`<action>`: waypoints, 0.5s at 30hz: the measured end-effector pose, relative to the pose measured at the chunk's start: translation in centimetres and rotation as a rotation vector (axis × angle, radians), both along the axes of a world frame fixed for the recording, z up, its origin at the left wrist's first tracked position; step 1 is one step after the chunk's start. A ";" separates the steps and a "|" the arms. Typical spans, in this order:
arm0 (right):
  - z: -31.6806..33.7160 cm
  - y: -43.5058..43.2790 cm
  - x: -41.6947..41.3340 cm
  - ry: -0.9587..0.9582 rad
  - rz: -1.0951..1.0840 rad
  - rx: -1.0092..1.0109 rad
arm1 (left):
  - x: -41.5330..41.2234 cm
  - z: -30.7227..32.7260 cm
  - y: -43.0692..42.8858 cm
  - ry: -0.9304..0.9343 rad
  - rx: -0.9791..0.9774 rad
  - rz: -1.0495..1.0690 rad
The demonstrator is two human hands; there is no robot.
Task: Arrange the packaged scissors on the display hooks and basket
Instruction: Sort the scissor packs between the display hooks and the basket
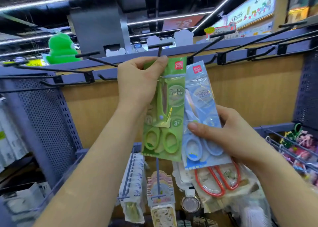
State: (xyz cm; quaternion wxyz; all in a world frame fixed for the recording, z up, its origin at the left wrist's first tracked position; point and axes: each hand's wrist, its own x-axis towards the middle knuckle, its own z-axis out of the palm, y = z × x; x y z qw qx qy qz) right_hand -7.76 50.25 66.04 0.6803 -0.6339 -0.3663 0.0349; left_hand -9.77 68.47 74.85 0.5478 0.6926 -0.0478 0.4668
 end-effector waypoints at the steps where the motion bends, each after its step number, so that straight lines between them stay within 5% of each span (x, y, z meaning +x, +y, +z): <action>1: 0.0 0.1 0.0 0.000 0.004 -0.002 | 0.1 0.2 0.1 0.041 -0.056 -0.053; 9: -0.5 1.4 0.1 0.012 0.008 0.007 | -0.2 -0.7 0.3 0.132 -0.236 -0.192; 15: -1.0 1.1 0.8 0.025 -0.046 -0.012 | -2.9 -4.1 1.2 0.028 0.067 -0.046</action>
